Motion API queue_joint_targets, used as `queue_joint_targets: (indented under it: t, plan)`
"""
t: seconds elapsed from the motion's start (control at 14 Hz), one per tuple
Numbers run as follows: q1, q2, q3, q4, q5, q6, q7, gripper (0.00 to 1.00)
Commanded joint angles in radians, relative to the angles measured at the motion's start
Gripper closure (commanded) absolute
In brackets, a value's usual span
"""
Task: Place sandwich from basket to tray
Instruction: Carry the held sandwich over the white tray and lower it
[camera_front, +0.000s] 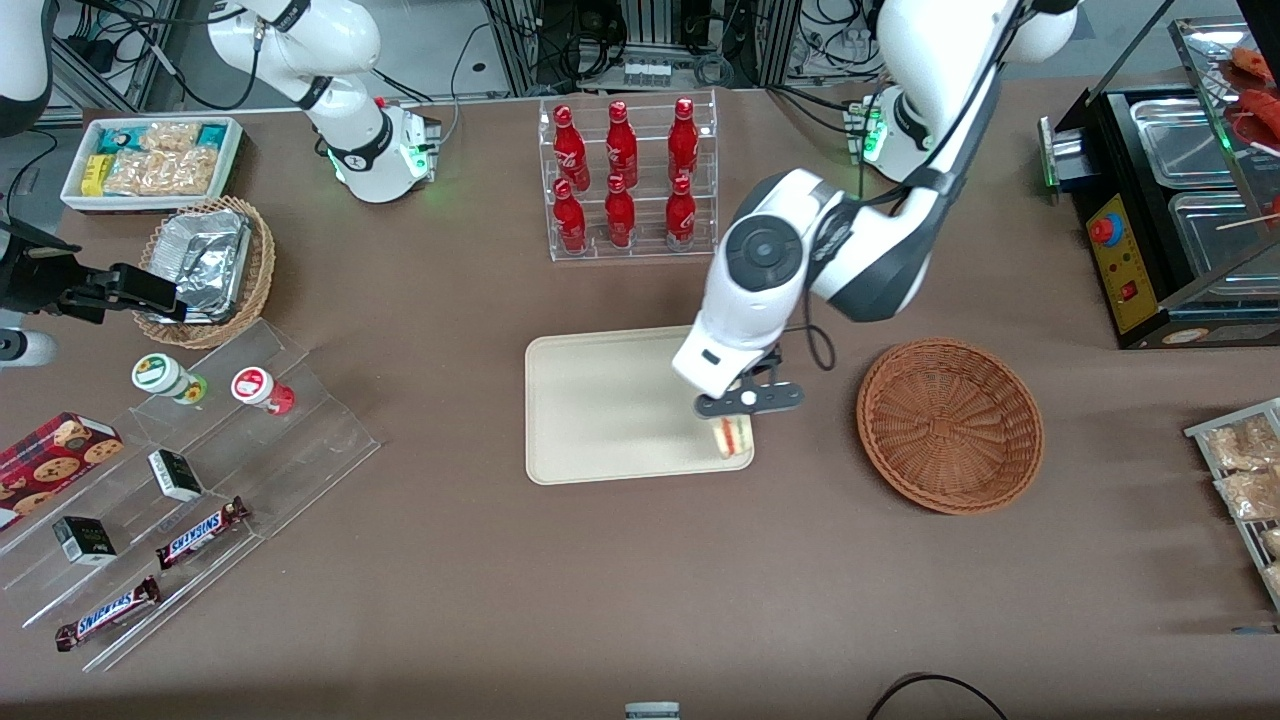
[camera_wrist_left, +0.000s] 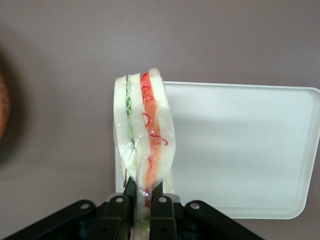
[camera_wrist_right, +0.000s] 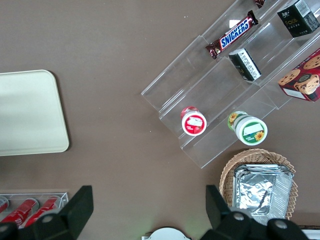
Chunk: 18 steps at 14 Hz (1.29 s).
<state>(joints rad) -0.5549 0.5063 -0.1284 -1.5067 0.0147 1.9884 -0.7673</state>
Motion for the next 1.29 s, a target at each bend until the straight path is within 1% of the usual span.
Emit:
queue_joint_targets:
  t: [0.0, 0.07, 0.21, 0.5, 0.71, 0.79, 1.07, 1.21]
  plan:
    - [-0.048, 0.086, 0.012, 0.083, -0.012, 0.003, -0.018, 1.00]
    - [-0.054, 0.100, 0.010, 0.088, -0.012, 0.015, -0.020, 1.00]
    - [-0.054, 0.120, -0.026, 0.089, -0.010, 0.048, -0.023, 1.00]
    - [-0.056, 0.169, -0.065, 0.089, -0.004, 0.144, -0.041, 1.00]
    - [-0.056, 0.202, -0.076, 0.088, -0.007, 0.150, -0.036, 1.00]
    - [-0.056, 0.213, -0.094, 0.089, -0.004, 0.156, -0.038, 1.00]
    - [-0.056, 0.221, -0.100, 0.083, -0.001, 0.158, -0.029, 1.00]
    - [-0.086, 0.228, -0.099, 0.083, 0.001, 0.158, -0.030, 1.00]
